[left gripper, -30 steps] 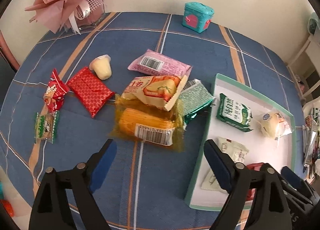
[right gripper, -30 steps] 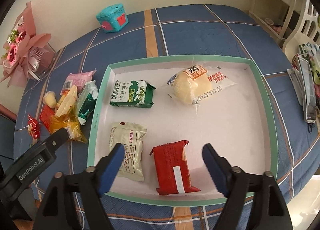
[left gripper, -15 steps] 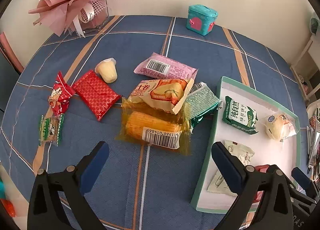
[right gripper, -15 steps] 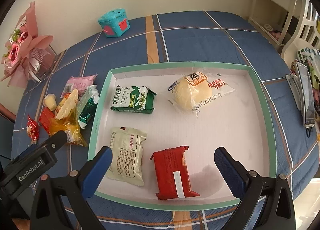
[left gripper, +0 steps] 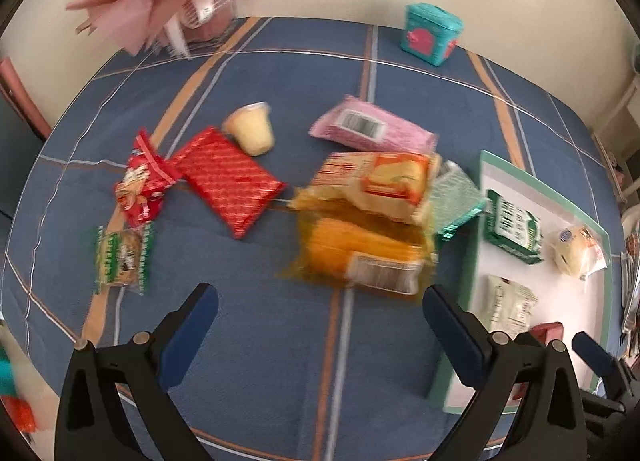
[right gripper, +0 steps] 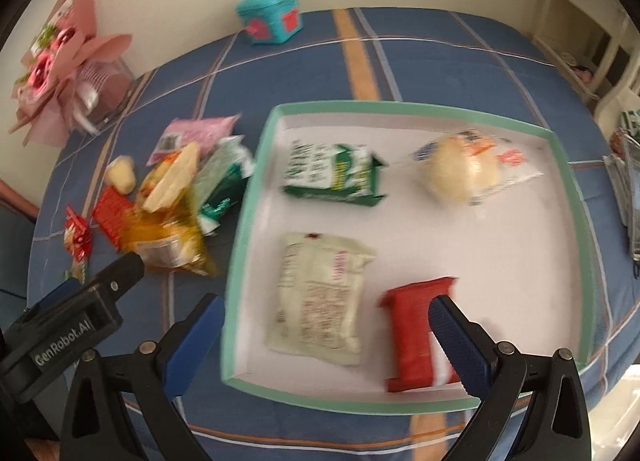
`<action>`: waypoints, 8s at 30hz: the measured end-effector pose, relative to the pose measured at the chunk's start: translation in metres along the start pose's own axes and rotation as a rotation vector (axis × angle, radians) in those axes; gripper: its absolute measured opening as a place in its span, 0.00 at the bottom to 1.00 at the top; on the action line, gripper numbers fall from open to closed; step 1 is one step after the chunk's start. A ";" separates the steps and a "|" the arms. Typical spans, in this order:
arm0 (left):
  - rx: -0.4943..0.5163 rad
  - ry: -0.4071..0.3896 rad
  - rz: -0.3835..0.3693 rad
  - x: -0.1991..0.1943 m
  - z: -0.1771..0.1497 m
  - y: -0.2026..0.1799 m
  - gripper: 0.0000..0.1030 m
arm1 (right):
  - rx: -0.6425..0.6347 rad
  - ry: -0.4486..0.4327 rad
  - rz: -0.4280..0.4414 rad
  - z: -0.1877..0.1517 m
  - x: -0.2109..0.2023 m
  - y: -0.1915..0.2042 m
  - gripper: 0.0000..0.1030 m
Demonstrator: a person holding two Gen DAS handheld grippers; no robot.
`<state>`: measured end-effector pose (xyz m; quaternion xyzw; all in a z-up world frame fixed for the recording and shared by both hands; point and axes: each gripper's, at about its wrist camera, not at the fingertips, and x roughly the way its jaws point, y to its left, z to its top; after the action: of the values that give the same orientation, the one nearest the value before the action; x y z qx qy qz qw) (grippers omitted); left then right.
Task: Organize snacks
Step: 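Grasp the yellow corn cake with the right tool while the left tool grasps the green-wrapped cookie, then carry the corn cake and cookie over the white tray and open both tools, then move both open tools from the tray back toward the remaining snacks, then grasp the orange Swiss roll pack with the right tool while the left tool grasps the red peanut candy pack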
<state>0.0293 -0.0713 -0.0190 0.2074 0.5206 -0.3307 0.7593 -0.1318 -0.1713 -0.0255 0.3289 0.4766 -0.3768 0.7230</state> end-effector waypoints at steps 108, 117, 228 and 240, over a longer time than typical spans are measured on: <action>0.054 -0.063 -0.158 -0.032 0.013 -0.037 0.50 | 0.202 -0.076 0.077 0.015 -0.041 -0.057 0.76; 0.240 -0.062 -0.162 -0.033 -0.002 -0.120 0.50 | 0.345 -0.095 0.041 0.015 -0.050 -0.127 0.76; -0.084 0.003 0.029 0.002 0.039 0.105 0.98 | 0.018 -0.195 -0.033 0.020 -0.007 0.081 1.00; -0.283 0.017 -0.034 0.034 0.062 0.160 0.98 | -0.137 -0.173 0.026 0.046 0.020 0.135 1.00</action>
<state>0.1928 -0.0104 -0.0327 0.0920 0.5719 -0.2650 0.7709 0.0093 -0.1475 -0.0132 0.2511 0.4327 -0.3606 0.7872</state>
